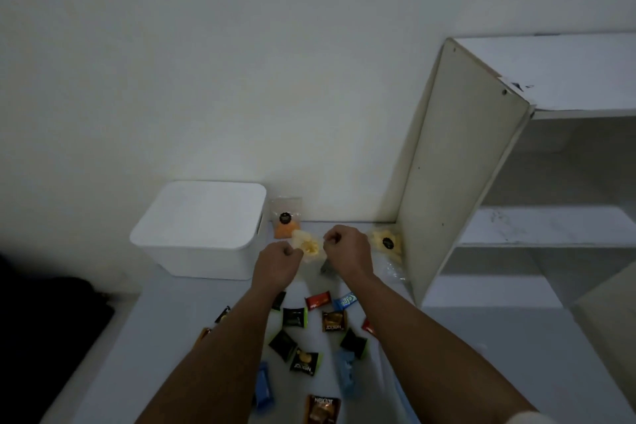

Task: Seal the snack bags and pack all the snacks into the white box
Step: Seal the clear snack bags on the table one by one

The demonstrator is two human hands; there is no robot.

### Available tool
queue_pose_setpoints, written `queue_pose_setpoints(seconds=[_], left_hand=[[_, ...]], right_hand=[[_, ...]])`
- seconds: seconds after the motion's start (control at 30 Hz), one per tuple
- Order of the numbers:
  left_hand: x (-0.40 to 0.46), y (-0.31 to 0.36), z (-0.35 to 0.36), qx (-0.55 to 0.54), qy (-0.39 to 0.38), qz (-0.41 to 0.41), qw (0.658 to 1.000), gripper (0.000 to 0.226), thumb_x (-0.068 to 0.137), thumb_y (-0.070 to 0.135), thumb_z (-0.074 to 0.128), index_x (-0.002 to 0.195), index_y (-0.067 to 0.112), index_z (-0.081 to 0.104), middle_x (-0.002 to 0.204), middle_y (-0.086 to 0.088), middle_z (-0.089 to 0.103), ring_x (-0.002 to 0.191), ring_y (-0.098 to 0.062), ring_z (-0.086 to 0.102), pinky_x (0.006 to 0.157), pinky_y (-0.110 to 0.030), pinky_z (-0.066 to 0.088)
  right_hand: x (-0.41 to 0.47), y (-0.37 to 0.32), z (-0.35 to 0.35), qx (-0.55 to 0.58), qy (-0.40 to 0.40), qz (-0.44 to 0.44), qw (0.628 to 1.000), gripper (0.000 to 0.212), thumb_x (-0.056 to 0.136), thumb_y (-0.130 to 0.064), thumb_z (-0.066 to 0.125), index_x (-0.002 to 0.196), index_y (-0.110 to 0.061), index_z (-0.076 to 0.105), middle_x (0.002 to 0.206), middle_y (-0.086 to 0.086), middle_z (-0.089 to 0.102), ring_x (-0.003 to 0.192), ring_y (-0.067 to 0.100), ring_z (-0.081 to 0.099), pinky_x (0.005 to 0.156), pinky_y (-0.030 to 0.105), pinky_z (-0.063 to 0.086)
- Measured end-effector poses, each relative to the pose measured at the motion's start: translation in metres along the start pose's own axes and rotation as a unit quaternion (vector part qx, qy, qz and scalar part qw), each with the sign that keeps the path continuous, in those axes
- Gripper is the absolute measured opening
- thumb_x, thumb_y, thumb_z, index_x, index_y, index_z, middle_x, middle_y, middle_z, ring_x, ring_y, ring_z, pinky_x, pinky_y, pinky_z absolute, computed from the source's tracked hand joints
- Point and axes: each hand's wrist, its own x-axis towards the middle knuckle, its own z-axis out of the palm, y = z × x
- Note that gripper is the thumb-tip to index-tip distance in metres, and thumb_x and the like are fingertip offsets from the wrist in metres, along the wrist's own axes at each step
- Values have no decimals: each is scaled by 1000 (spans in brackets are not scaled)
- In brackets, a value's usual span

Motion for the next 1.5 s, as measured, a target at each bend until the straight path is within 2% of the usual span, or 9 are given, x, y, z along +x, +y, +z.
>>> queue_pose_setpoints(seconds=[0.17,0.3,0.43,0.53,0.63,0.8,1.13,1.27,1.5], left_hand=[[-2,-8,-26,-71,1,33,997,20,89,42,65,93,22,64,93,5,68,86,-16,65,76,-37,55],[12,-18,-57,-112,-25,81,990,30,95,19,60,122,29,67,121,8,63,111,-14,59,93,-34,49],[18,-27,-83,-114,-69,124,983,19,93,13,63,96,22,79,105,3,74,97,-11,64,89,-27,47],[22,-30,-97,-131,-81,141,978,19,93,19,66,79,28,77,84,2,74,79,-14,65,75,-31,49],[30,-41,-107,-104,-88,172,976,19,93,27,67,80,24,79,81,1,76,83,-16,70,80,-33,52],[37,-44,-128,-96,-99,207,968,19,97,22,63,87,19,78,79,8,76,74,-5,69,75,-25,54],[28,-48,-144,-141,-177,192,955,21,101,17,55,86,5,65,80,-7,78,69,-13,69,70,-27,52],[28,-49,-184,-139,-188,232,944,24,104,14,48,93,-3,61,85,-17,75,60,-6,65,59,-15,49],[33,-50,-182,-104,-187,245,946,23,97,16,54,81,9,68,73,-3,75,62,-9,66,65,-24,48]], right_hand=[[-8,-14,8,-12,-62,-26,998,7,84,-23,72,86,-24,79,85,-8,76,76,4,68,68,19,53],[-4,-38,12,-13,-134,-33,990,11,85,-23,76,85,-13,80,84,4,77,80,17,71,75,34,58],[-3,-65,17,35,-166,6,985,14,84,-19,77,88,-7,79,89,12,76,86,24,72,85,44,59],[-7,-86,13,77,-167,57,981,17,88,-19,74,95,-3,76,86,5,74,78,15,70,64,33,54],[-14,-100,11,97,-156,76,980,17,91,-22,70,98,-7,75,92,8,74,82,17,73,58,26,46],[-31,-121,21,103,-118,23,987,32,90,-39,69,103,-12,75,95,2,75,84,13,72,65,22,52],[-35,-132,42,42,-127,-42,990,18,87,-20,75,96,-5,77,83,7,75,70,7,69,66,16,53],[-44,-167,55,53,-99,-51,992,14,87,-15,75,94,-4,76,84,11,75,70,10,69,68,18,55],[-43,-166,55,35,-119,-46,991,14,92,-14,69,93,-1,72,82,7,72,68,8,68,59,9,48]])
